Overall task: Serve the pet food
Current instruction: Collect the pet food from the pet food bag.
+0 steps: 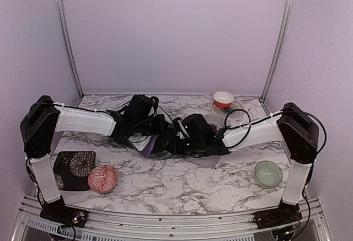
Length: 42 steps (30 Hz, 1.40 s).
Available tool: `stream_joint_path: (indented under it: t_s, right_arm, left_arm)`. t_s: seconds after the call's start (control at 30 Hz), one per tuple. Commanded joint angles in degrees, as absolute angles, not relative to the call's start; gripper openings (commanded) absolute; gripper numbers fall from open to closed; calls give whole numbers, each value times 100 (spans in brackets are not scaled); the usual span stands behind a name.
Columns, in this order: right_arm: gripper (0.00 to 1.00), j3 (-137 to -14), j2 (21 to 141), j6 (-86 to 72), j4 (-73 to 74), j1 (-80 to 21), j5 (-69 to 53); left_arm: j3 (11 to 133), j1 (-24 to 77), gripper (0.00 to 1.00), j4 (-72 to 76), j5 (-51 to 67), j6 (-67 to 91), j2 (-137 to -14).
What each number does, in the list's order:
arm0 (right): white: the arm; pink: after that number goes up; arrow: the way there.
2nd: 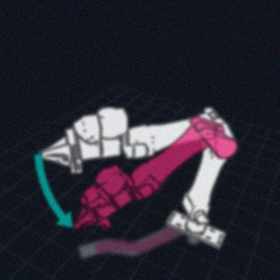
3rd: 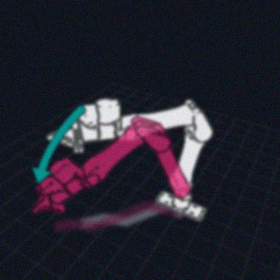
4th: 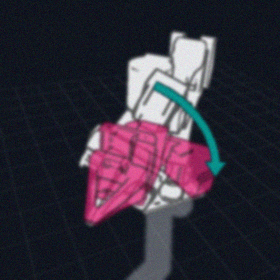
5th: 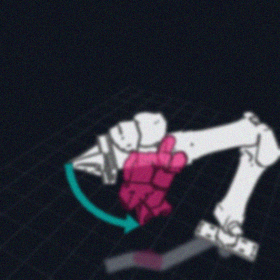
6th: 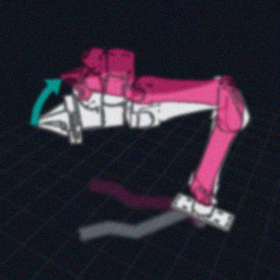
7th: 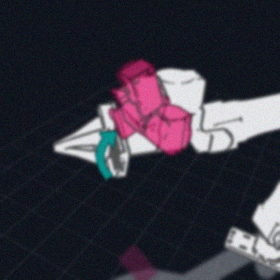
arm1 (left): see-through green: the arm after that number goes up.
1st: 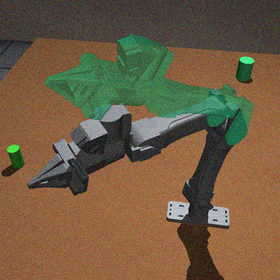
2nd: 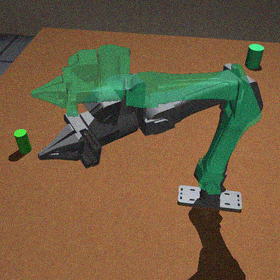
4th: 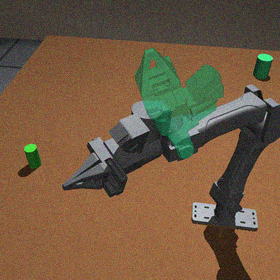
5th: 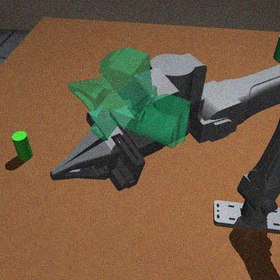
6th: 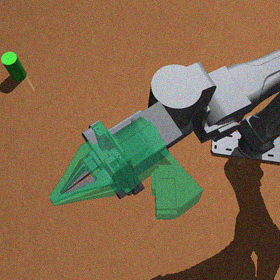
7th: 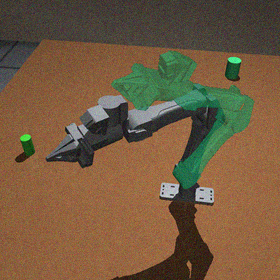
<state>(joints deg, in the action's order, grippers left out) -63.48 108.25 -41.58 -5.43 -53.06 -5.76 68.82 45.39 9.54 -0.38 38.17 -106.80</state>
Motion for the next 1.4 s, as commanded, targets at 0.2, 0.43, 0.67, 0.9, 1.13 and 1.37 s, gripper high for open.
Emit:
stream_joint_path:
  t_s: [0.2,0.43,0.67,0.9,1.13,1.37]
  right_arm:
    - [0,-5789,11179,-4396,-766,-5215,-1103]
    - [0,-5735,11246,-4583,-976,-5160,-1078]
    - [0,-5743,11444,-4718,-1418,-5045,-1211]
    - [0,-5757,11603,-4730,-1785,-5023,-1352]
    - [0,-5605,11716,-4779,-2409,-4949,-1644]
    - [0,-5381,11732,-4803,-3039,-4906,-1890]
  left_arm:
    - [6700,4570,0,1127,117,3845,-10486]
    - [6651,4570,0,1156,137,3867,-10425]
    - [6618,4570,0,1160,146,3867,-10398]
    - [6622,4570,0,1186,205,3859,-10407]
    - [6626,4562,0,1187,274,3835,-10406]
    - [6627,4553,0,1179,328,3858,-10390]
